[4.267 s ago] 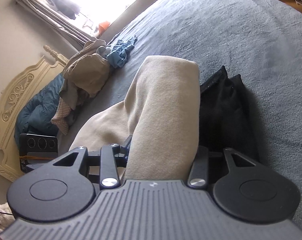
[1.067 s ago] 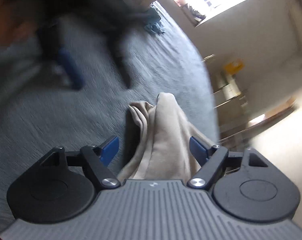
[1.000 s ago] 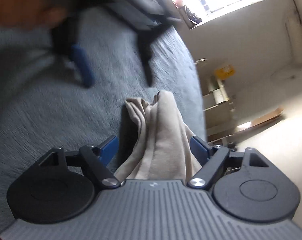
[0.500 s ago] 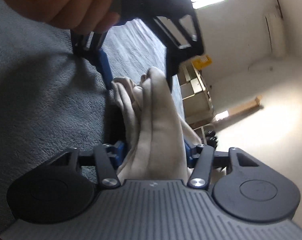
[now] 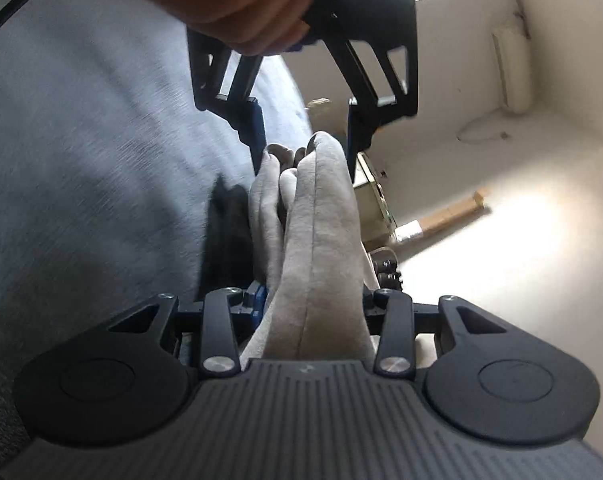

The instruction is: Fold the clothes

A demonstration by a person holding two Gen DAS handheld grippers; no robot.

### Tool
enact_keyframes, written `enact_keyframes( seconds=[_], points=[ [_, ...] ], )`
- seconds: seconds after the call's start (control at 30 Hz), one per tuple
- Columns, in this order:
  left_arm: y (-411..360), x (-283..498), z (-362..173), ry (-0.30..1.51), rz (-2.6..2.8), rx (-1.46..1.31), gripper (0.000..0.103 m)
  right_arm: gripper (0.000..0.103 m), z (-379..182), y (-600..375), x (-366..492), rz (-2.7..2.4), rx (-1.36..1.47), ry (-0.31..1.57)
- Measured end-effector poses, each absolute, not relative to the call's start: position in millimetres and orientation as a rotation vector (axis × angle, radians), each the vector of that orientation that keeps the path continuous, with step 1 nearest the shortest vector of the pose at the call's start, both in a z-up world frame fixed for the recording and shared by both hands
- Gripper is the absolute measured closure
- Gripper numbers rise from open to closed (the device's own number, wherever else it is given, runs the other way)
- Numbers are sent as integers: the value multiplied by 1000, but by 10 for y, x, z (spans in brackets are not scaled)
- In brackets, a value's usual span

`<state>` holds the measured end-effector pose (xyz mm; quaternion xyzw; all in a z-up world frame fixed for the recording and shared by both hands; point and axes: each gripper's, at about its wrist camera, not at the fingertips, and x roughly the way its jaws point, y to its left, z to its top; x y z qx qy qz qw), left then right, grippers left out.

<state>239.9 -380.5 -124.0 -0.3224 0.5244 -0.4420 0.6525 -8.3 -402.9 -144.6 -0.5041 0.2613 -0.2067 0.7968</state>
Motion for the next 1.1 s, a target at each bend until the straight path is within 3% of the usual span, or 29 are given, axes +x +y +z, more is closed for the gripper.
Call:
enact_keyframes(
  seconds=[0.33, 0.57, 0.67, 0.73, 0.83, 1.1],
  points=[
    [-3870, 2497, -1224, 1205, -1035, -777, 44, 67, -1274, -4187, -128, -424, -1142, 570],
    [-3742, 2558, -1469, 1250, -1000, -825, 41, 64, -1559, -4122, 20, -380, -1180, 596],
    [-3687, 2518, -1358, 1220, -967, -790, 35, 52, -1439, -4154, 21, -362, -1129, 605],
    [-3610, 2489, -1284, 1194, -945, -774, 34, 33, -1343, -4148, -8, -356, -1121, 584],
    [-3460, 2433, -1191, 1175, -921, -758, 32, 23, -1205, -4091, -206, -325, -1108, 564],
    [-3345, 2139, -842, 1131, -982, -624, 35, 25, -879, -4128, -742, -289, -896, 550]
  ],
)
